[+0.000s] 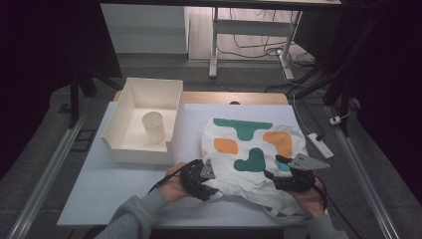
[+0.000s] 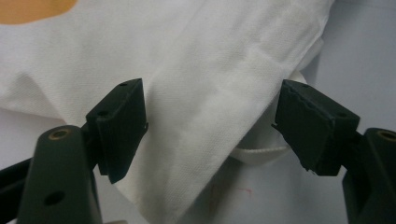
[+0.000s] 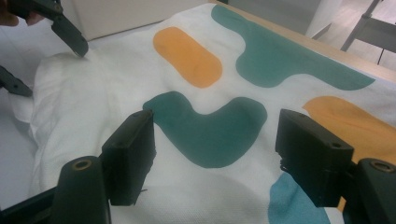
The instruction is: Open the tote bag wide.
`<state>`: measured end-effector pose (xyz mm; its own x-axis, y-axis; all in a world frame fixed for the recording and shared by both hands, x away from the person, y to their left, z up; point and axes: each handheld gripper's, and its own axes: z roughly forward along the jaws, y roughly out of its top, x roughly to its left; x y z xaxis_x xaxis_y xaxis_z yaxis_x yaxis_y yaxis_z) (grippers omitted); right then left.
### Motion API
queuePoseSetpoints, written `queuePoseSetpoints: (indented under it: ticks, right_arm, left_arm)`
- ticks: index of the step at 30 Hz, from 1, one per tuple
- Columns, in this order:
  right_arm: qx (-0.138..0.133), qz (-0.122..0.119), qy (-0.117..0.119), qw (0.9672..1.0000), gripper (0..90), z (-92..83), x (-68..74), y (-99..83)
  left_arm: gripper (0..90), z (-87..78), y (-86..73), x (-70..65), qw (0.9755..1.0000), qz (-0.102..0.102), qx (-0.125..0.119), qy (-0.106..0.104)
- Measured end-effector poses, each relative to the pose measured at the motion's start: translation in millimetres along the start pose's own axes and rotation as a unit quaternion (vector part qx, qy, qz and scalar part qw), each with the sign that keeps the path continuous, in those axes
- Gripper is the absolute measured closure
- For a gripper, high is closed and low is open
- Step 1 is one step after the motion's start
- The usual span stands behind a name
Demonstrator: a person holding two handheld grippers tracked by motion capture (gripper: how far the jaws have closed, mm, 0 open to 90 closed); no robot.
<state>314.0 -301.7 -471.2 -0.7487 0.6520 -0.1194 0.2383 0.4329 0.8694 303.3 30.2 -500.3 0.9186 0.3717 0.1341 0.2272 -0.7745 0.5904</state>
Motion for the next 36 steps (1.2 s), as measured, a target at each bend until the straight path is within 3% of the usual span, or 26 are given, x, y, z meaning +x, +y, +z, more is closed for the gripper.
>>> queuePoseSetpoints:
  ticks: [5, 14, 19, 29, 36]
  right_arm:
    - [0.000, 0.000, 0.001, 1.0000, 28.7, 0.6, 0.1, -0.4]
    - [0.003, -0.001, 0.003, 1.0000, 28.7, 1.7, 0.6, -0.9]
    - [0.004, 0.000, 0.003, 1.0000, 28.7, 2.0, 0.5, -1.3]
    - [-0.004, 0.008, 0.007, 0.9999, 28.6, -0.1, -0.9, -0.4]
    - [-0.001, 0.007, 0.008, 0.9999, 28.6, 0.0, -1.2, -0.8]
  left_arm:
    - [25.0, 2.8, -0.7, 0.0, 1.0000, 0.002, -0.001, 0.002]
    - [26.7, 8.6, -0.7, -6.7, 0.9992, 0.029, 0.012, 0.027]
    - [39.1, 10.6, -1.5, -6.6, 0.9982, 0.041, 0.019, 0.040]
    - [62.4, -3.2, -0.2, -7.1, 0.9976, 0.054, -0.010, 0.041]
    - [73.4, -16.7, 0.9, -2.3, 0.9983, 0.039, -0.041, 0.017]
